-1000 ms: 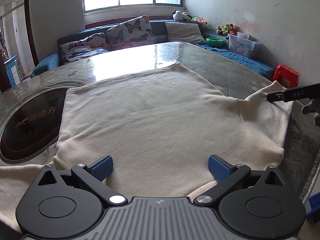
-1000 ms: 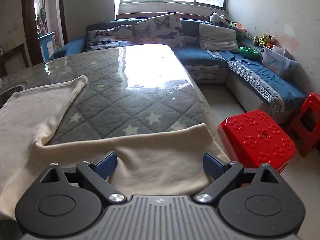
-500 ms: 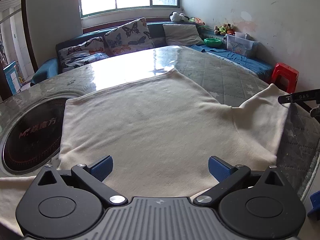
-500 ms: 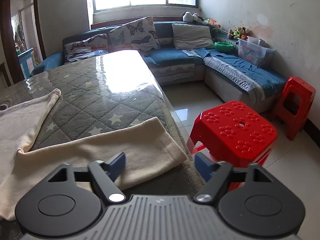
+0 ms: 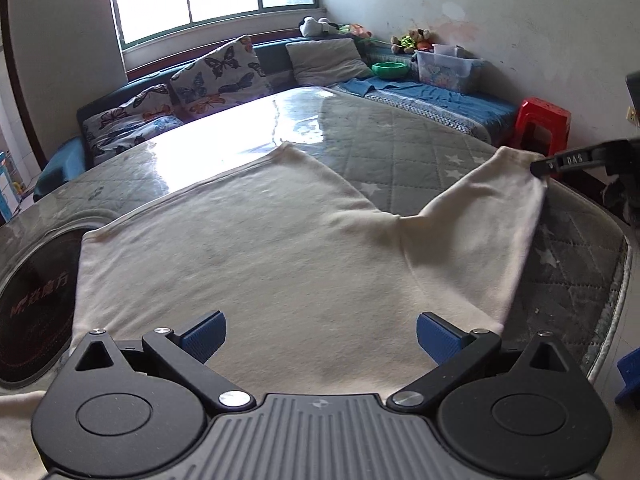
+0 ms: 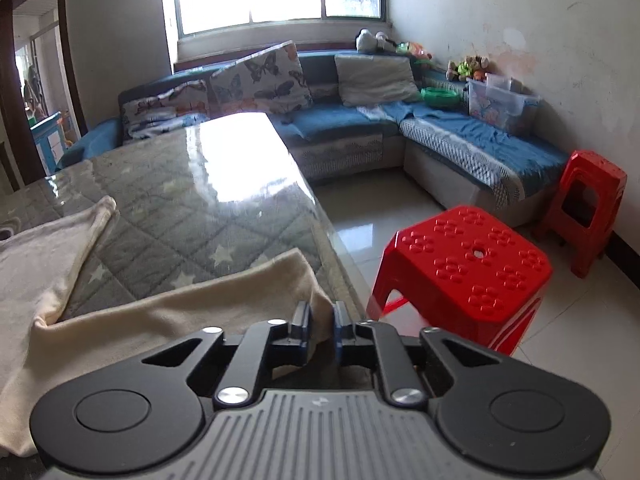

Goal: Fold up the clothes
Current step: 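Grasp the sweatshirt side with the right gripper and fold it over the body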

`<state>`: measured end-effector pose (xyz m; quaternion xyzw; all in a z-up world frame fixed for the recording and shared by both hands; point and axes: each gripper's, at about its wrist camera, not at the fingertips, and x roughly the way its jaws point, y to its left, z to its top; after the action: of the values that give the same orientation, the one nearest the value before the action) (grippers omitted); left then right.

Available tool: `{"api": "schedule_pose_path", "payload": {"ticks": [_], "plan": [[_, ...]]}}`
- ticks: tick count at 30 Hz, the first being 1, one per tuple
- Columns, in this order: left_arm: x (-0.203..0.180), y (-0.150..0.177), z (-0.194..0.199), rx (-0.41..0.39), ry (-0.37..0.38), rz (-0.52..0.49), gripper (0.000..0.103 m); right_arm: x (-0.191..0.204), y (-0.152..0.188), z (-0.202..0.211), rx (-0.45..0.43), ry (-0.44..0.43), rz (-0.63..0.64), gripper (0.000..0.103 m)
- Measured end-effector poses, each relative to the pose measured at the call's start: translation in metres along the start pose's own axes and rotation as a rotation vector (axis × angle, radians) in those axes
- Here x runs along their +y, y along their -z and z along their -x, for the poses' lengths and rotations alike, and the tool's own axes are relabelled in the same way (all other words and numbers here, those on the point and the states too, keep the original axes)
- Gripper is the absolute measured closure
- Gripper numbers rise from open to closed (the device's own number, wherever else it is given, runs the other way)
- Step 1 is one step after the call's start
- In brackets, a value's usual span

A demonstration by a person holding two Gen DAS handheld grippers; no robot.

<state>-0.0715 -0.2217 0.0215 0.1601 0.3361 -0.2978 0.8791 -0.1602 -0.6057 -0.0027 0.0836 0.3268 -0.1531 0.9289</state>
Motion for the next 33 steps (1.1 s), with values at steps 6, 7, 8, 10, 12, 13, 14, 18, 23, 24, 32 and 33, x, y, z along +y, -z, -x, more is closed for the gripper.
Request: {"api": "schedule_pose_path", "payload": {"ticks": [6, 7, 8, 10, 12, 13, 14, 18, 23, 24, 32, 33], "plan": [[-0.013, 0.002, -0.008, 0.015, 0.013, -0.022, 0.000, 0.001, -0.014, 0.013, -0.063, -0.014, 0.014, 0.096], [-0.014, 0.003, -0.008, 0.012, 0.011, -0.023, 0.000, 0.002, -0.016, 0.016, -0.068, -0.016, 0.019, 0.097], [-0.015, 0.003, -0.008, 0.010, 0.010, -0.022, 0.000, 0.003, -0.019, 0.018, -0.074, -0.019, 0.024, 0.097], [-0.013, 0.003, -0.007, 0.008, 0.014, -0.016, 0.000, 0.005, -0.025, 0.026, -0.094, -0.026, 0.033, 0.097], [-0.008, 0.002, -0.004, -0.004, 0.013, -0.001, 0.000, 0.010, -0.032, 0.037, -0.120, -0.047, 0.036, 0.098], [-0.005, 0.002, -0.001, -0.011, 0.010, 0.008, 0.000, 0.012, -0.035, 0.043, -0.134, -0.057, 0.039, 0.098], [0.000, 0.002, 0.001, -0.016, 0.004, 0.018, 0.000, 0.015, -0.038, 0.047, -0.144, -0.062, 0.046, 0.098], [0.023, 0.006, 0.014, -0.037, -0.034, 0.068, 0.000, 0.040, -0.056, 0.074, -0.207, -0.119, 0.104, 0.098], [0.057, 0.019, 0.032, -0.053, -0.097, 0.131, 0.000, 0.086, -0.071, 0.104, -0.269, -0.214, 0.202, 0.098], [0.063, 0.023, 0.036, -0.056, -0.109, 0.141, 0.000, 0.097, -0.072, 0.108, -0.276, -0.237, 0.223, 0.098], [0.105, 0.053, 0.064, -0.081, -0.171, 0.235, 0.000, 0.188, -0.062, 0.114, -0.255, -0.419, 0.379, 0.098], [0.108, 0.057, 0.066, -0.081, -0.175, 0.243, 0.000, 0.199, -0.057, 0.112, -0.241, -0.439, 0.397, 0.098]]}}
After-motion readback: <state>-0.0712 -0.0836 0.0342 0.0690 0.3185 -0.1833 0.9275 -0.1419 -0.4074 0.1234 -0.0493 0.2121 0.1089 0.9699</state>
